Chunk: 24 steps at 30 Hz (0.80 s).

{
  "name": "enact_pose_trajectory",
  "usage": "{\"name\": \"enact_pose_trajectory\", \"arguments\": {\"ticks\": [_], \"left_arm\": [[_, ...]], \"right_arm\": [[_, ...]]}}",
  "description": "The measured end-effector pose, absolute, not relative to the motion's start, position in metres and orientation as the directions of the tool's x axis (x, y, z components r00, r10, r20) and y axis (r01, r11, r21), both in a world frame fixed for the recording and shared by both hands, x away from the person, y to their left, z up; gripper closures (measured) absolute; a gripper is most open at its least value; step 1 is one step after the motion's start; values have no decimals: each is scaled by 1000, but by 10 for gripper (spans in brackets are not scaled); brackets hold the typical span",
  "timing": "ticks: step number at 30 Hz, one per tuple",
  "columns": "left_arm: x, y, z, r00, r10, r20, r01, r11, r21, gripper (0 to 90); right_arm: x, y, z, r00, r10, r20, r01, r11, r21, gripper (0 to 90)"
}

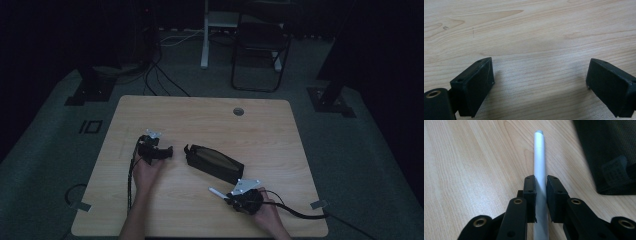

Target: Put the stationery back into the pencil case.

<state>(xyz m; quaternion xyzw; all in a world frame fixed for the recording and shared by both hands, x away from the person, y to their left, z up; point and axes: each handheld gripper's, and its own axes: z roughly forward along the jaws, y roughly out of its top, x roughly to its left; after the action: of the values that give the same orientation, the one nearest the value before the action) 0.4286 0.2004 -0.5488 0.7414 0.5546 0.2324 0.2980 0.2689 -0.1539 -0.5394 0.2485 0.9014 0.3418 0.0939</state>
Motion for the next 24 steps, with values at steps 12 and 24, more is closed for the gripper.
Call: {"name": "enact_pose_trajectory", "arguments": {"ticks": [12, 24], "left_arm": [[429, 200, -549, 277, 961, 14, 684, -207, 700, 81], [429, 200, -549, 277, 961, 14, 684, -207, 700, 81]], "right_arm": [[268, -156, -533, -854, 520, -20, 375, 642, 669, 789], [266, -161, -522, -849, 526, -38, 359, 629, 690, 790]]}}
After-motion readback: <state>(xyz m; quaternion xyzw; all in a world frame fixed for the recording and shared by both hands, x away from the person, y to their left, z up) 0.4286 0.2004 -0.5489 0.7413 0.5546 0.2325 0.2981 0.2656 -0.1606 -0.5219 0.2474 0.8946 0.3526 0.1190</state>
